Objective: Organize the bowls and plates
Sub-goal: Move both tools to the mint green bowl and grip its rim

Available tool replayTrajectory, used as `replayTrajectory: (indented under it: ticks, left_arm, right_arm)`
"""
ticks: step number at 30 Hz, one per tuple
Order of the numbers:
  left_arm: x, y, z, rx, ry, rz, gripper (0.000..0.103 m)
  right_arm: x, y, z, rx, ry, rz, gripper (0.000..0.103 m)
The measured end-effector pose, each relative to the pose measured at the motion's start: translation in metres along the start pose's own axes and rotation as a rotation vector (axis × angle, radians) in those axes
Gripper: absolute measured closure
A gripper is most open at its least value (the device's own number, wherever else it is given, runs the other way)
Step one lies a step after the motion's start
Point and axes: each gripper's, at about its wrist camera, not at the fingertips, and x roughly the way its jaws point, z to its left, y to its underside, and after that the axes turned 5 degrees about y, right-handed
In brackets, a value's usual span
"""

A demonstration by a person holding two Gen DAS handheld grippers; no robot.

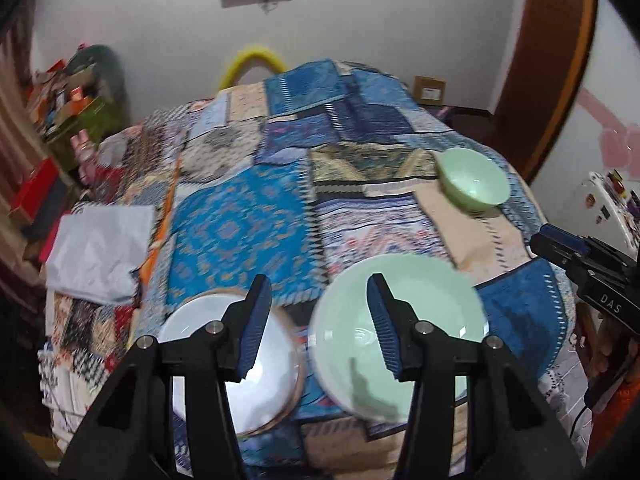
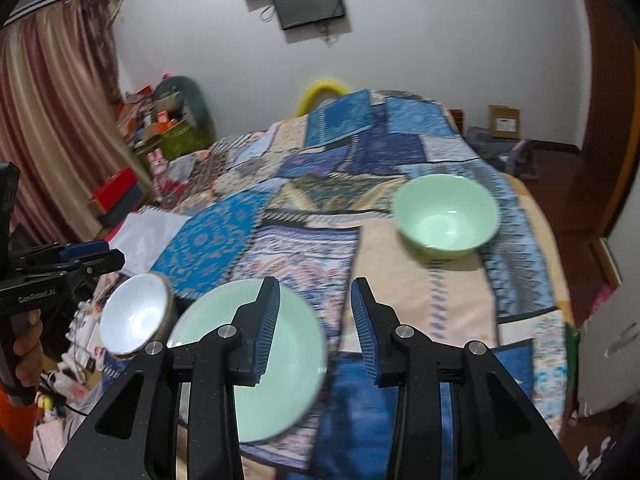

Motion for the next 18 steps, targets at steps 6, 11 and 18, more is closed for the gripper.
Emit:
replayTrajectory:
  ticks: [6, 11, 18]
  left_arm:
    - [0.022, -0.027, -0.046, 0.067, 0.047, -0.010, 0.049]
    - [0.053, -0.050, -0.081, 0.118, 0.080, 0.002, 0.047]
    - [0.109, -0.076, -0.110, 0.126, 0.128, 0.074, 0.045]
  right_arm:
    - [-0.002, -0.008, -0.035, 0.037, 0.056, -0.024, 0.063]
    - [0.005, -0.014, -0.061, 0.058, 0.089, -0.025, 0.063]
    - [0.031, -0.026, -0.093, 0.074, 0.123, -0.005, 0.063]
